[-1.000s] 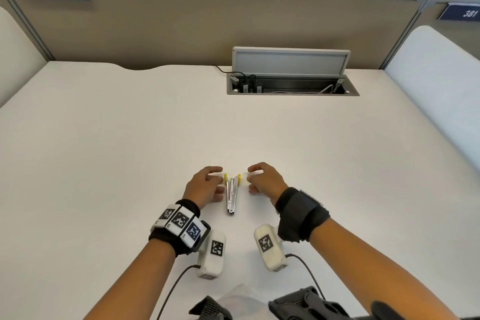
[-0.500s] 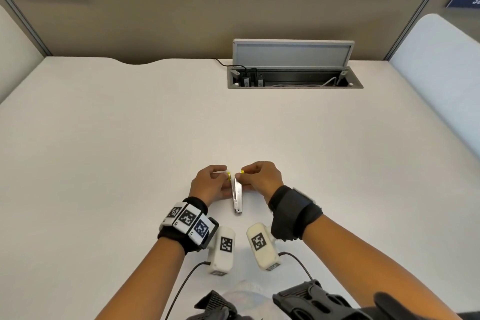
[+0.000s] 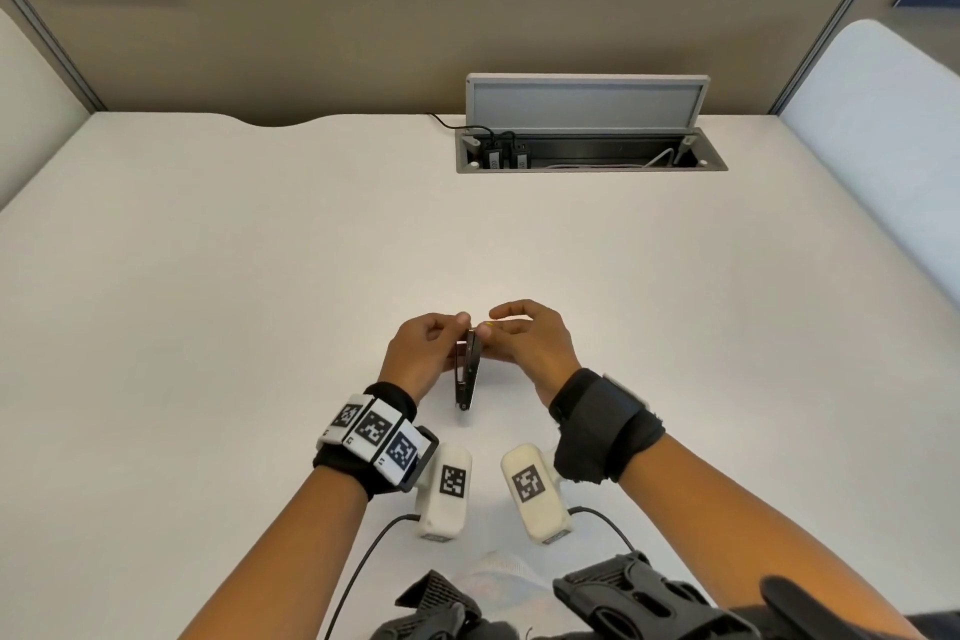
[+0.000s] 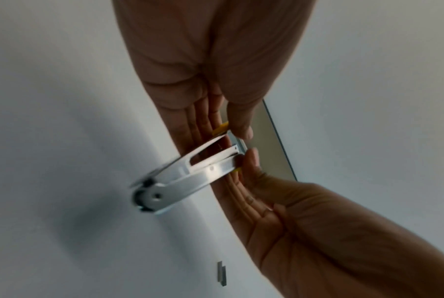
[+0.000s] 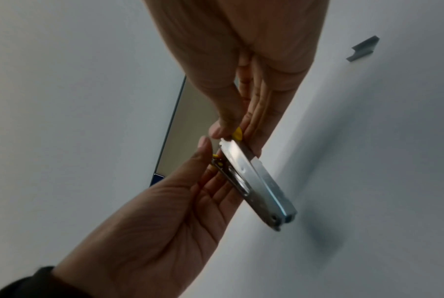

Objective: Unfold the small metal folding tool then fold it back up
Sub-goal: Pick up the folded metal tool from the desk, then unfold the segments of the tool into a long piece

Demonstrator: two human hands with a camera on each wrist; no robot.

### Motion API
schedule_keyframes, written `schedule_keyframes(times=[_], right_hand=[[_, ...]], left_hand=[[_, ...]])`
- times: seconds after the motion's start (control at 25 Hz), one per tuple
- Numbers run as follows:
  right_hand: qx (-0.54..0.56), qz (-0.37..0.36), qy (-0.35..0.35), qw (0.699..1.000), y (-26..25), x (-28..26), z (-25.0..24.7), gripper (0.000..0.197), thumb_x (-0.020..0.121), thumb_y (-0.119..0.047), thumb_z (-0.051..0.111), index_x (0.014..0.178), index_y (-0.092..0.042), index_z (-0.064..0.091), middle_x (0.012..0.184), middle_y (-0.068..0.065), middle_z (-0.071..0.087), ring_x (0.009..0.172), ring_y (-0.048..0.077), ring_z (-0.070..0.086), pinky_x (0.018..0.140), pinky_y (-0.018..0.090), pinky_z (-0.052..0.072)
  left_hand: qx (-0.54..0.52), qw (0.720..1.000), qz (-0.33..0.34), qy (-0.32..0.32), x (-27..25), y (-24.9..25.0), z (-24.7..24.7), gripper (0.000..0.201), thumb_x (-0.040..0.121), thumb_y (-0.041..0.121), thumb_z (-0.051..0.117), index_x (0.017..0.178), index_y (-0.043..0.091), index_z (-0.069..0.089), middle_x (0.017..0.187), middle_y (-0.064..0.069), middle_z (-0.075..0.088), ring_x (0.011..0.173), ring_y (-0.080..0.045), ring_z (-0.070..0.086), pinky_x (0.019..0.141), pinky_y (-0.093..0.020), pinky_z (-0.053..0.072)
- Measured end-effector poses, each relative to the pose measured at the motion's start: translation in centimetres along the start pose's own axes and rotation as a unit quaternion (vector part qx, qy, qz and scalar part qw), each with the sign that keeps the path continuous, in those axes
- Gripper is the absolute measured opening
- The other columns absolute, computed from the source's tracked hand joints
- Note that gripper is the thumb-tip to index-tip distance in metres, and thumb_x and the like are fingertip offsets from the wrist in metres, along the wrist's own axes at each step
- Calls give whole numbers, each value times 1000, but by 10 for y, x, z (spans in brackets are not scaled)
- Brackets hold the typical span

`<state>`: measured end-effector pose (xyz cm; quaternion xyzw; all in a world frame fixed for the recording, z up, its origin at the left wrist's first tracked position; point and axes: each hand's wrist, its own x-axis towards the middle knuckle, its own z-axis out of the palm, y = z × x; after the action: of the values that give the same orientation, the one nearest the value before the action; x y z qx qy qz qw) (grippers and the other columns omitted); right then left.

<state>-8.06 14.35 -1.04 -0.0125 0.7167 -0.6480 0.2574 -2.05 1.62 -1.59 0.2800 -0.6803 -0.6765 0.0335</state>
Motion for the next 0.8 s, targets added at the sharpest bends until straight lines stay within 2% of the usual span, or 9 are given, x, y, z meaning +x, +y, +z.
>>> schedule_keyframes(times=[0.12,0.2,0.28,0.36,0.48,0.56,0.64,0.68,0.8], right_hand=[[-56,-30,11,998,-4,-3,6,29,82,-28,71,97,-3,68,92,13,76,84,25,74,86,40,59],[-85,-55,12,995,-8,-4,7,29,84,-28,70,97,-2,67,95,10,73,91,27,72,83,35,60],[-86,-63,16,994,-11,-4,8,26,86,-24,68,97,-1,64,99,12,69,97,30,69,82,34,59],[-84,-62,19,994,-13,-5,10,22,87,-24,66,96,-5,61,104,16,69,99,32,68,89,41,57],[-103,-71,20,992,-17,-9,14,22,90,-28,62,97,-8,58,100,13,70,98,29,68,92,41,55],[-118,-86,13,989,-20,-12,15,20,92,-29,58,97,-9,54,95,8,66,92,26,67,86,32,55],[-147,-103,8,984,-23,-15,16,18,95,-29,53,97,-11,50,93,4,62,80,17,62,69,11,49],[-164,-112,4,980,-24,-16,16,17,96,-28,51,97,-11,48,91,3,61,76,13,59,61,5,45],[-182,-129,-8,975,-26,-23,18,18,99,-28,45,99,-10,43,91,6,63,78,18,59,56,6,43]], left_hand=[[10,1000,12,22,1,1,0,42,86,41,60,100,2,61,99,-18,72,87,-30,72,82,-42,58],[3,999,18,27,-1,2,2,46,85,43,60,104,1,59,101,-19,72,87,-30,72,82,-43,57],[-8,999,25,36,-3,3,4,43,87,40,59,105,1,59,102,-17,71,87,-28,72,81,-38,58],[1,998,40,58,-7,7,6,37,90,37,56,105,3,58,100,-12,70,84,-23,71,75,-29,57],[22,994,66,85,-10,11,7,33,93,35,50,104,4,56,98,-11,68,85,-23,69,70,-22,54],[37,992,74,100,-12,13,9,34,94,34,47,104,4,57,96,-11,66,84,-23,66,64,-17,53],[45,989,79,114,-13,15,10,36,96,32,44,107,1,57,95,-11,64,83,-23,64,58,-13,51],[53,988,85,118,-13,16,10,37,96,32,43,108,0,57,96,-11,64,83,-23,63,60,-14,52],[82,985,97,118,-14,18,9,39,97,33,39,109,2,59,98,-11,66,85,-26,64,77,-34,55]])
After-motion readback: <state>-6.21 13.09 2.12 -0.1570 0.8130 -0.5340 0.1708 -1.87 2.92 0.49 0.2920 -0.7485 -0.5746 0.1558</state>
